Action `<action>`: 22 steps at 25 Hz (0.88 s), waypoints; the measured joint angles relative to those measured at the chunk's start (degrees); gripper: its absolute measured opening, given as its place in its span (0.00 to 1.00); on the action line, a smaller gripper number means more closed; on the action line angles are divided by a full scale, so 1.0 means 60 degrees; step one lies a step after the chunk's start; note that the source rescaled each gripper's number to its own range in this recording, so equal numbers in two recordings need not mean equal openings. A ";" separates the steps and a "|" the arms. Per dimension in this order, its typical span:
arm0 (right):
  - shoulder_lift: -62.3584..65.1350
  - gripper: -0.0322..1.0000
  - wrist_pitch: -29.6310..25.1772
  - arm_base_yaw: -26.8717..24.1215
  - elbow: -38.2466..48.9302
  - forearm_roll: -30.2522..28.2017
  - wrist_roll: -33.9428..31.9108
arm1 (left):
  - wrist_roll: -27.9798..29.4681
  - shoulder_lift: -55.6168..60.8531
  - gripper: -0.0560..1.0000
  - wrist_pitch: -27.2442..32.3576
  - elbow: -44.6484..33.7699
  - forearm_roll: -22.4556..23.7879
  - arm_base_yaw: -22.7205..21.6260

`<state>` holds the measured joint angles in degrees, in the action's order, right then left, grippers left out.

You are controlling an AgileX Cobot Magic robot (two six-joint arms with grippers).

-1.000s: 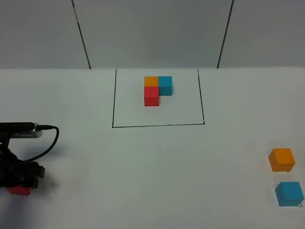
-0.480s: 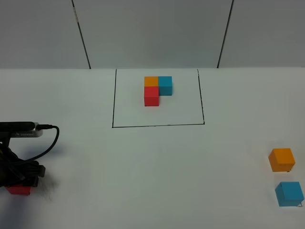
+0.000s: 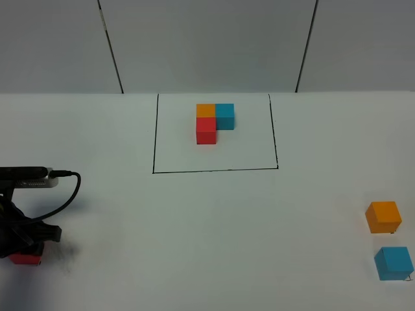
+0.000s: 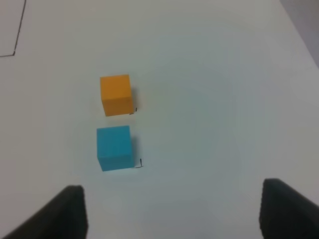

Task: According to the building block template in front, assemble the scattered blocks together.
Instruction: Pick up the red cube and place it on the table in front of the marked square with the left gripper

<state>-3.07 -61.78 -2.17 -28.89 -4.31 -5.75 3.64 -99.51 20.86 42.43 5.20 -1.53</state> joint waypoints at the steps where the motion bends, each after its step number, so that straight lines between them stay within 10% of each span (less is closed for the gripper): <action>1: 0.0000 0.51 0.0000 0.0000 0.0000 0.0000 0.0000 | 0.0009 0.0000 0.12 0.0000 0.0000 0.0000 0.0000; 22: 0.0000 0.51 0.0000 0.0000 0.0000 0.0000 0.0000 | 0.0001 0.0000 0.06 0.0012 0.0000 -0.0006 0.0000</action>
<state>-3.07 -61.78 -2.17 -28.89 -4.31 -5.74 3.64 -99.51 20.93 42.43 5.16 -1.53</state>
